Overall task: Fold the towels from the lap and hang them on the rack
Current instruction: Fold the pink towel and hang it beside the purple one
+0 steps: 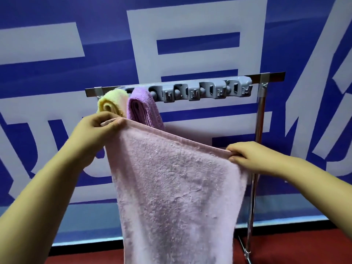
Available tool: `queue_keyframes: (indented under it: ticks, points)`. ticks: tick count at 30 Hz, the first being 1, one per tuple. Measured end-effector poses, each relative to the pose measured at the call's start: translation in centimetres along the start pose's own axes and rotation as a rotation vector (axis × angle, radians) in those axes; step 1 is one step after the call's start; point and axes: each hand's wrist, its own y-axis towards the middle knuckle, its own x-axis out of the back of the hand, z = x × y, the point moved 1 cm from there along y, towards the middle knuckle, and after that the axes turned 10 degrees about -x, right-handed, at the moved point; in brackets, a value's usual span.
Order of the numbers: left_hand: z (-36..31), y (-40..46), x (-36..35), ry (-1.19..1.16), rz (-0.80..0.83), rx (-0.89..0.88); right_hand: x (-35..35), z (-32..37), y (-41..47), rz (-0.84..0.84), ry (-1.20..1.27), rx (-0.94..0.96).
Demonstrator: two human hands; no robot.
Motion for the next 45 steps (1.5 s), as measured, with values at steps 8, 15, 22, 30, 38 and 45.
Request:
queue_keyframes:
  ticks: [8, 15, 22, 30, 38, 45]
  points:
    - [0.5, -0.3, 1.4, -0.237, -0.172, 0.132, 2.1, -1.0, 0.4, -0.301, 0.917, -0.213]
    - [0.9, -1.7, 1.4, -0.366, -0.205, 0.149, 3.0, 0.0, 0.1, -0.207, 1.824, -0.342]
    - [1.0, -5.3, -2.1, -0.71, -0.238, 0.355, 0.9, 2.7, -2.9, -0.279, 2.107, -0.476]
    - [-2.6, -12.2, -10.7, -0.722, -0.163, 0.417, -6.0, 9.1, -6.5, -0.28, 1.401, -0.426]
    - [-5.2, -13.8, -12.2, -0.52, -0.124, 0.316, -5.5, 11.4, -8.0, -0.274, 1.231, -0.299]
    - [-5.7, -14.5, -12.4, -0.44, -0.122, 0.257, -6.1, 11.9, -8.4, -0.304, 1.222, -0.22]
